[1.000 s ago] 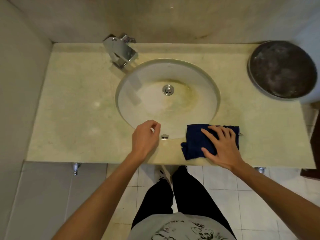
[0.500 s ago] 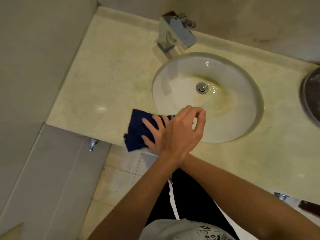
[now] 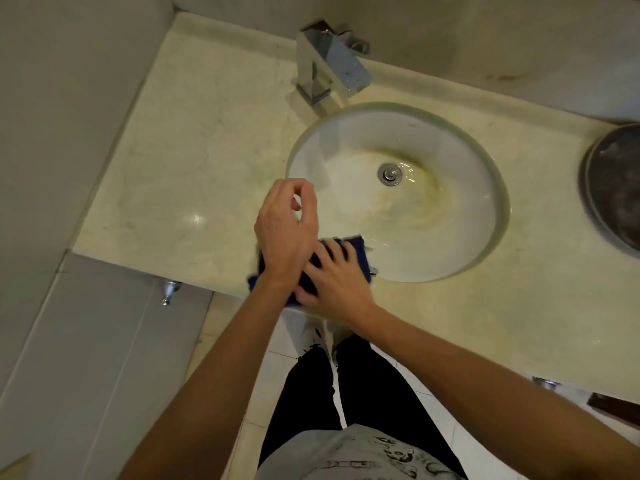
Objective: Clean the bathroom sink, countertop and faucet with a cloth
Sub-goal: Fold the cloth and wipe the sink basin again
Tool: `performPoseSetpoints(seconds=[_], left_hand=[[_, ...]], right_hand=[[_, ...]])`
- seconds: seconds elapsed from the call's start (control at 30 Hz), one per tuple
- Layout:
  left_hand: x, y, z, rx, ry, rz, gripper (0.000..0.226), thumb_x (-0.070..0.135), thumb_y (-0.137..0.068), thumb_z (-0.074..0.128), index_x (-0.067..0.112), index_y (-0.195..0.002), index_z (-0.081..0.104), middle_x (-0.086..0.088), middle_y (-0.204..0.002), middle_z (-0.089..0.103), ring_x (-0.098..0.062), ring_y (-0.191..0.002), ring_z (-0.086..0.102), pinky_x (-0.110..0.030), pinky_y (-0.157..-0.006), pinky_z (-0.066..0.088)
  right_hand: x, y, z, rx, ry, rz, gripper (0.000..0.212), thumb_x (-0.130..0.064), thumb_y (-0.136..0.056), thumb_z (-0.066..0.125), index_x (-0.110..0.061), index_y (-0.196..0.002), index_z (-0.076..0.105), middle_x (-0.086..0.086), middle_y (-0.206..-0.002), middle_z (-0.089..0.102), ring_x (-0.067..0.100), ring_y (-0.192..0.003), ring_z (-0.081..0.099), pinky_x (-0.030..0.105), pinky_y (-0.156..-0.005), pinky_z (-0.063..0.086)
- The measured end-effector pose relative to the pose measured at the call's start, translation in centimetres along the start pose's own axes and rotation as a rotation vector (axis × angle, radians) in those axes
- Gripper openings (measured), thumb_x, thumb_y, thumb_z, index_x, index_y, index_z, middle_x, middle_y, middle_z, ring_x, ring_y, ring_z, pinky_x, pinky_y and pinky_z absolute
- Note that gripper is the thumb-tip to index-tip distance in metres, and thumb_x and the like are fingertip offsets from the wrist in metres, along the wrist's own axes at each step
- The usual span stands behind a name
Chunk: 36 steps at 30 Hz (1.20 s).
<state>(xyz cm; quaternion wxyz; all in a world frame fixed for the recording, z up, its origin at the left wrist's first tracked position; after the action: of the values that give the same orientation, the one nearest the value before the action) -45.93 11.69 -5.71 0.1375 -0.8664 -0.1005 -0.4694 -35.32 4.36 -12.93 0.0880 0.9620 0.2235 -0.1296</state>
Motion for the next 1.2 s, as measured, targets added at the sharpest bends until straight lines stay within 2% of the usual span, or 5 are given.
performPoseSetpoints(seconds=[0.27,0.5,0.63,0.97,1.2], left_hand=[[-8.0,0.9,4.5,-0.118,-0.397,-0.001,0.048,0.024,-0.099,0.054,0.011,-0.145,0.052,-0.013,-0.155,0.043,-0.031,-0.142,0.041,-0.046,-0.119,0.032],[-8.4,1.0,5.3,-0.14,-0.57,0.054,0.049,0.021,-0.098,0.052,0.006,-0.144,0.05,-0.015,-0.155,0.043,-0.033,-0.141,0.04,-0.048,-0.119,0.031],[-8.5,0.9,5.2,-0.152,-0.585,0.057,0.045,0.015,-0.095,0.055,0.003,-0.138,0.057,-0.018,-0.153,0.045,-0.036,-0.139,0.043,-0.051,-0.116,0.034],[-7.9,0.9,5.2,-0.161,-0.588,0.032,0.04,0.009,-0.093,0.059,0.004,-0.132,0.062,-0.017,-0.153,0.045,-0.036,-0.139,0.042,-0.05,-0.116,0.034],[-7.5,0.8,5.1,-0.159,-0.583,0.021,0.038,0.008,-0.092,0.059,0.004,-0.13,0.064,-0.017,-0.152,0.045,-0.036,-0.138,0.043,-0.052,-0.116,0.034]], right_hand=[[15.6,16.0,-1.9,0.067,0.075,0.192,0.057,-0.06,-0.095,0.046,-0.031,-0.143,0.053,0.007,-0.133,0.052,0.037,-0.118,0.051,0.056,-0.108,0.033],[24.0,21.8,-4.8,0.135,0.068,0.649,0.062,-0.054,-0.097,0.038,-0.019,-0.146,0.054,0.012,-0.141,0.047,0.04,-0.127,0.046,0.058,-0.109,0.03],[22.5,22.9,-4.7,0.201,0.027,0.56,0.067,-0.056,-0.091,0.052,-0.016,-0.144,0.056,0.014,-0.144,0.045,0.037,-0.133,0.042,0.058,-0.113,0.026],[24.6,20.8,-4.2,0.257,0.157,0.424,0.057,-0.057,-0.079,0.06,-0.014,-0.114,0.073,0.011,-0.113,0.059,0.04,-0.102,0.058,0.054,-0.089,0.039],[26.5,18.1,-5.8,0.235,-0.028,0.546,0.056,-0.061,-0.076,0.063,-0.022,-0.117,0.067,0.003,-0.117,0.054,0.026,-0.108,0.051,0.048,-0.093,0.035]])
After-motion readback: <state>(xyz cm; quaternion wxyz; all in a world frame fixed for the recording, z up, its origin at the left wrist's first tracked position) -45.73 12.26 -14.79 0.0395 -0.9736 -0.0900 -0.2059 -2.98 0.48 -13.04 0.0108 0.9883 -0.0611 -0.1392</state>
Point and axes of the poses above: each hand's wrist, its own y-axis away from the middle knuckle, its own z-axis out of the palm, x = y × z, the point moved 7 cm from there along -y, towards the middle knuckle
